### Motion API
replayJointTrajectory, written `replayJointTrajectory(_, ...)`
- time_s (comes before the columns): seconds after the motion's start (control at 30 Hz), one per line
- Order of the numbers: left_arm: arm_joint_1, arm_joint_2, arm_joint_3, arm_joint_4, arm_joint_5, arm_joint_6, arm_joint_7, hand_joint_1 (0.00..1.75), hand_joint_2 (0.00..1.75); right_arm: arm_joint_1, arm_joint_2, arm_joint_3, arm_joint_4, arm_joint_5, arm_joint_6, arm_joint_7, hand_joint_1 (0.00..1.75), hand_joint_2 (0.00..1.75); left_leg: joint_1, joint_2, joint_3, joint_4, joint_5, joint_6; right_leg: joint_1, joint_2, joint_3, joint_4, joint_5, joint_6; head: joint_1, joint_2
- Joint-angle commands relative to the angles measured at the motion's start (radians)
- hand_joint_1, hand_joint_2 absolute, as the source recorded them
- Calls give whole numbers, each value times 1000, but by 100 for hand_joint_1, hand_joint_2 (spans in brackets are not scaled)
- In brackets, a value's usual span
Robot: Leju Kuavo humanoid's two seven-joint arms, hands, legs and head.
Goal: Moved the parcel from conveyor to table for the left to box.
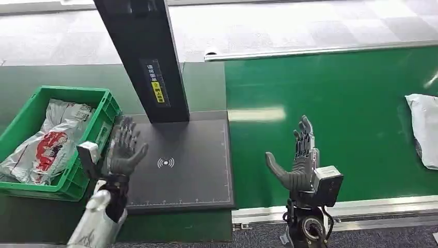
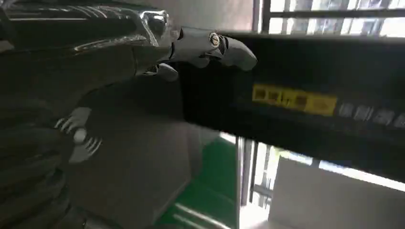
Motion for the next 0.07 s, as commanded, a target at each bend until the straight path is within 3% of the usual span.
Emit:
replayJointTrajectory(0.03,146,-88,-189,-67,-42,91,-25,0,175,16,31,-14,108,-3,5,31,0,175,0,-2,2,-1,-1,0,1,-2,3,-1,0,-1,-1,0)
replayJointTrajectory(0.07,157,-103,-186,-75,-15,77,-1,0,175,14,40,-17,137,-21,26,55,0,175,1,-2,3,-1,-1,0,2,-4,5,-2,0,-2,0,0)
